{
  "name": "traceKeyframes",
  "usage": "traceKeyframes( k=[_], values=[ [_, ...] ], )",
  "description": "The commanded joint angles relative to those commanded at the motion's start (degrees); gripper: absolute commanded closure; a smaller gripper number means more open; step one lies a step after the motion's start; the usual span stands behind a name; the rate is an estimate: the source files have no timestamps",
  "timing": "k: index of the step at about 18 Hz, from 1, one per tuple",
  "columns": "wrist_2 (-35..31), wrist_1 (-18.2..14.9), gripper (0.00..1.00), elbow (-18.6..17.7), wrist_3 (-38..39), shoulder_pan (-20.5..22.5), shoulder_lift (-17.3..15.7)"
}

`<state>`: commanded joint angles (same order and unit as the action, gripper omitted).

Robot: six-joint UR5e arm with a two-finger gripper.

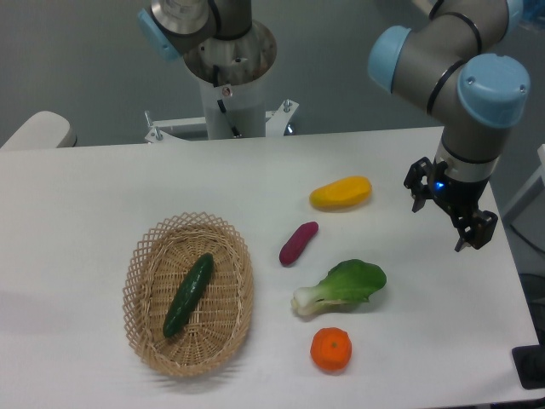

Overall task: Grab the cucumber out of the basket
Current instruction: 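Move the open gripper over the green cucumber in the wicker basket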

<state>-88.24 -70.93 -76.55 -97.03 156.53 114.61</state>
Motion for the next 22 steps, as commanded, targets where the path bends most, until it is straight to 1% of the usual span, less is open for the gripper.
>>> traceKeyframes(
  k=[3, 4, 5, 6, 9, 13, 16, 18, 20, 21, 22],
  values=[
    [0.00, -0.35, 0.00, -0.26, 0.44, -0.17, -0.61],
    [-0.09, -0.35, 0.00, -0.96, 0.61, -0.52, -0.88],
    [-0.17, 0.00, 0.00, -2.45, 1.14, -0.79, -1.23],
    [-0.18, 0.17, 0.00, -3.68, 2.36, -1.23, -1.93],
    [-0.26, 0.26, 0.00, -5.01, 8.33, -4.30, -2.81],
    [-0.35, 0.00, 0.00, -5.62, 22.11, -9.74, -3.08],
    [-0.18, 0.35, 0.00, -9.48, 34.32, -14.31, -3.87],
    [-0.35, 0.26, 0.00, -10.02, 42.50, -17.74, -3.78],
    [-0.18, 0.44, 0.00, -11.51, 50.76, -20.64, -3.78],
    [-0.09, 0.70, 0.00, -12.04, 54.72, -21.79, -3.69],
    [-0.09, 1.92, 0.00, -12.56, 58.15, -23.28, -3.43]
  ],
)
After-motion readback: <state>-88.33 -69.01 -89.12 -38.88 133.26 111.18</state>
